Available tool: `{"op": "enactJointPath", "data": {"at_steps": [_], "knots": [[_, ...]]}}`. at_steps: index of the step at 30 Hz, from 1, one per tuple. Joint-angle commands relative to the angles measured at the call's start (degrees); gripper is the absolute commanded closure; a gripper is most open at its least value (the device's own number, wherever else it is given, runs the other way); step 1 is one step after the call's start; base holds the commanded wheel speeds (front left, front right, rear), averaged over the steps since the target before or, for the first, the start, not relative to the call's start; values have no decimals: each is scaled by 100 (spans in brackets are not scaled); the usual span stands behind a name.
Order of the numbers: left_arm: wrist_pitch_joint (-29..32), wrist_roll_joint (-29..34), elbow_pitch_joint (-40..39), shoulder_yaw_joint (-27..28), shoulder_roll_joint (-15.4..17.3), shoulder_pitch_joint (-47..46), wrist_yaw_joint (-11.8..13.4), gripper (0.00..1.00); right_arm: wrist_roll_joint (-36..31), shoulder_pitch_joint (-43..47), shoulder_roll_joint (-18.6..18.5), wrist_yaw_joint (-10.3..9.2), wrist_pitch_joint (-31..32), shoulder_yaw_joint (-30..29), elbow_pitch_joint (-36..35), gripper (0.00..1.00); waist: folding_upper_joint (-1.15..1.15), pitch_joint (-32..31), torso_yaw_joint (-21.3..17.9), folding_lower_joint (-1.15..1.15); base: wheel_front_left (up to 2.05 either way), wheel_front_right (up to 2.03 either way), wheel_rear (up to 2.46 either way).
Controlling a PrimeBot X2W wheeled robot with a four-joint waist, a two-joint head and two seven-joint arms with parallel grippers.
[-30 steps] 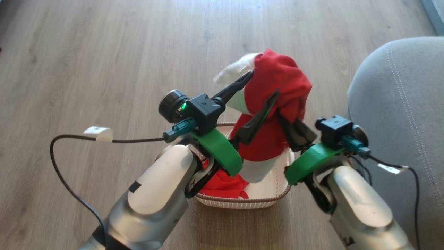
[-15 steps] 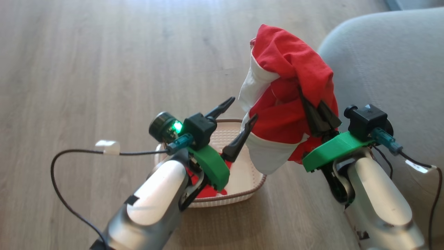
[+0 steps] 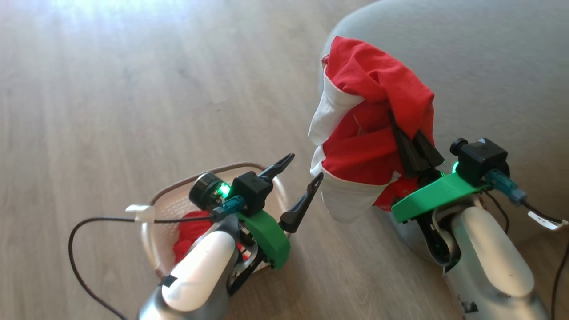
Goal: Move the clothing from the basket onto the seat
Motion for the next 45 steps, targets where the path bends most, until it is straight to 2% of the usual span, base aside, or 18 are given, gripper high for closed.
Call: {"op": "enactJointPath", "data": {"at_steps": [1,7,16,26,32,45], "knots": [[-29,24,-215,267,60,-130,-7,0,40,-27,35,-1,-38,56,-271,100,0,-77,-434,0,0,0,0],[-29,15,-284,370,54,23,-7,0,92,114,3,-1,-38,-54,-443,100,0,-118,-1029,0,0,0,0],[-29,-30,-264,88,43,-194,-7,0,-38,556,-9,-1,-38,-789,-1005,100,0,107,-1176,0,0,0,0],[-29,-19,-436,105,40,-71,-7,0,-96,553,-34,-1,-38,-1204,-1087,100,0,300,-1242,0,0,0,0],[-29,162,-572,227,42,-76,-7,0,-43,-93,-260,-1,-38,-1402,-738,100,0,669,-1200,0,0,0,0],[-29,213,-641,-119,223,-558,-8,0,-320,-1707,-1211,-1,-38,-1950,81,100,0,1853,-421,0,0,0,0]]}}
